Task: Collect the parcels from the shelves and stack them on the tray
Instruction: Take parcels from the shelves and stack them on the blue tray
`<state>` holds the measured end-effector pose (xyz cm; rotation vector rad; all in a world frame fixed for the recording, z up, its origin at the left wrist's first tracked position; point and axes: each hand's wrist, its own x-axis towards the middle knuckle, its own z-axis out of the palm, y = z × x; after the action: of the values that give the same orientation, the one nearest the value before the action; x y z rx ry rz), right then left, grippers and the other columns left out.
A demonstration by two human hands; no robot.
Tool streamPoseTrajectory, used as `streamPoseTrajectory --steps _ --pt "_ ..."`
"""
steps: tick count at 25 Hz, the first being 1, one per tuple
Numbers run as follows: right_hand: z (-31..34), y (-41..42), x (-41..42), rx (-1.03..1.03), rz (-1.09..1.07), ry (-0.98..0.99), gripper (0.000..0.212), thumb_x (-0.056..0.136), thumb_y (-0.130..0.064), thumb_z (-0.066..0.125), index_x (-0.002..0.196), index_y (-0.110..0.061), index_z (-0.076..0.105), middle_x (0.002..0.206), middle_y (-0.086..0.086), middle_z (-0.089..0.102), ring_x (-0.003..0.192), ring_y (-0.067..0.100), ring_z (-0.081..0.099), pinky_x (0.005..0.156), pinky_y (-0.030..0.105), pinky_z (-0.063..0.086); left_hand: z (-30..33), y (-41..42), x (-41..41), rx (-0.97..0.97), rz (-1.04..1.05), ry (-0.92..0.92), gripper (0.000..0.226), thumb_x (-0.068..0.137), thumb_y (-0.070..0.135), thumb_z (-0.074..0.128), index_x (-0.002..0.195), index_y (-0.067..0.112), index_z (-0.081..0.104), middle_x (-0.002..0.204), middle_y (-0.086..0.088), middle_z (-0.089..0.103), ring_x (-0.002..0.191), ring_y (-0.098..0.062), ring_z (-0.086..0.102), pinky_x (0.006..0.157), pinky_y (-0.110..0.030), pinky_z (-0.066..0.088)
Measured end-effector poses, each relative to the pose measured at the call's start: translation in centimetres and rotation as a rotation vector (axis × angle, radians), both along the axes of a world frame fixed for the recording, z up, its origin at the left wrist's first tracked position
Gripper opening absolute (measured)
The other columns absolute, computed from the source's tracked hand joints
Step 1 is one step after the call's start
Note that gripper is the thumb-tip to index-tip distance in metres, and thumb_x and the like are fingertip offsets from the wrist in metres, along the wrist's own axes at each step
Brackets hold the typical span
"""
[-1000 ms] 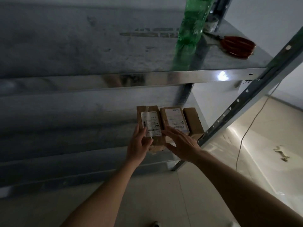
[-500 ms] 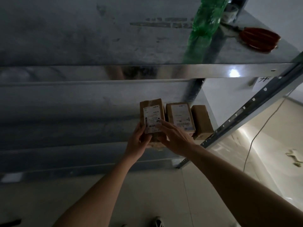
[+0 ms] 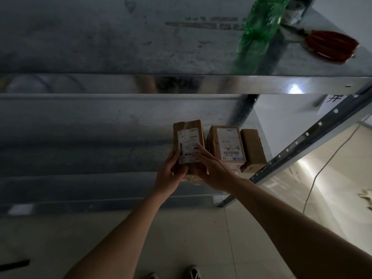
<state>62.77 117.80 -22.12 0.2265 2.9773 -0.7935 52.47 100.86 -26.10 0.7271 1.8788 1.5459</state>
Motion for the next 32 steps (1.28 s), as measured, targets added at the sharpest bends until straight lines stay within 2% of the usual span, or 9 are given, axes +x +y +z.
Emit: streamPoseTrajectory --steps 4,9,14,19,24,27,29,30,32 --pt "1.4 -1.1 -0.3 -0.008 0.029 0.017 0.059 0.101 -0.021 0.053 0.155 -0.022 0.03 0.168 0.002 0.0 0.14 0.033 0.042 0.102 0.032 0.049 1.6 -1.2 0.3 0.026 0.037 0.034 0.058 0.095 0.039 0.062 0.146 0.047 0.035 0.15 0.022 0.037 0.128 -0.013 0.053 0.089 -0.044 0.057" --pt "4.5 -4.9 -3.3 -0.002 0.108 0.03 0.062 0.102 -0.021 0.051 0.157 -0.025 0.024 0.168 0.0 -0.001 0.148 0.031 0.027 0.115 0.036 0.036 5.2 -6.1 -0.5 0.051 0.149 0.116 0.058 0.094 0.031 0.064 0.146 0.038 0.04 0.147 0.023 0.041 0.124 -0.012 0.056 0.087 -0.044 0.059" --pt "9.5 -14.0 -7.4 -0.084 0.269 0.068 0.061 0.102 -0.019 0.049 0.157 -0.028 0.024 0.167 -0.007 -0.003 0.151 0.027 0.02 0.119 0.039 0.033 9.4 -16.6 -2.1 -0.015 0.397 0.23 0.068 0.082 0.052 0.071 0.143 0.045 0.043 0.151 0.023 0.039 0.131 -0.014 0.051 0.093 -0.05 0.055" --pt "16.3 -27.6 -10.6 -0.1 0.469 0.133 0.06 0.102 -0.024 0.047 0.157 -0.03 0.024 0.167 -0.011 -0.001 0.15 0.024 0.022 0.121 0.039 0.028 16.7 -30.9 -1.4 -0.027 0.611 0.321 0.067 0.083 0.048 0.071 0.144 0.041 0.044 0.148 0.016 0.045 0.128 -0.012 0.053 0.096 -0.047 0.054" --pt "22.0 -43.5 -10.2 -0.125 0.696 0.208 0.058 0.101 -0.019 0.047 0.156 -0.025 0.029 0.167 -0.007 0.009 0.15 0.021 0.022 0.116 0.023 0.018 23.9 -46.3 4.3 -0.091 0.826 0.406 0.055 0.082 0.044 0.07 0.13 0.058 0.046 0.14 0.023 0.049 0.121 -0.005 0.057 0.097 -0.034 0.053" --pt "25.9 -55.0 -8.1 -0.187 0.88 0.255 0.055 0.101 -0.023 0.046 0.153 -0.034 0.032 0.163 -0.008 0.024 0.145 0.019 0.034 0.119 0.035 0.032 27.9 -56.5 9.7 -0.104 0.987 0.442 0.058 0.08 0.05 0.071 0.135 0.049 0.05 0.142 0.02 0.049 0.12 -0.007 0.059 0.096 -0.035 0.054" --pt "28.1 -62.1 -5.7 -0.207 0.976 0.274 0.056 0.101 -0.025 0.045 0.153 -0.039 0.028 0.161 -0.008 0.027 0.141 0.018 0.04 0.114 0.036 0.04 30.2 -62.6 13.4 -0.119 1.077 0.441 0.052 0.084 0.041 0.073 0.131 0.047 0.051 0.131 0.02 0.056 0.113 0.002 0.061 0.088 -0.022 0.054" --pt "28.7 -64.9 -4.7 -0.202 1.014 0.293 0.058 0.101 -0.025 0.046 0.153 -0.04 0.026 0.162 -0.008 0.024 0.141 0.018 0.039 0.113 0.035 0.041 31.1 -65.0 15.2 -0.158 1.117 0.467 0.051 0.086 0.035 0.073 0.127 0.051 0.048 0.125 0.025 0.056 0.107 0.008 0.06 0.083 -0.016 0.053" --pt "29.8 -70.1 -2.7 -0.186 1.089 0.318 0.062 0.099 -0.025 0.049 0.154 -0.038 0.024 0.164 -0.009 0.018 0.145 0.016 0.031 0.116 0.032 0.034 32.3 -69.6 18.6 -0.239 1.213 0.492 0.053 0.086 0.034 0.074 0.124 0.056 0.045 0.125 0.025 0.056 0.106 0.005 0.061 0.082 -0.021 0.056"
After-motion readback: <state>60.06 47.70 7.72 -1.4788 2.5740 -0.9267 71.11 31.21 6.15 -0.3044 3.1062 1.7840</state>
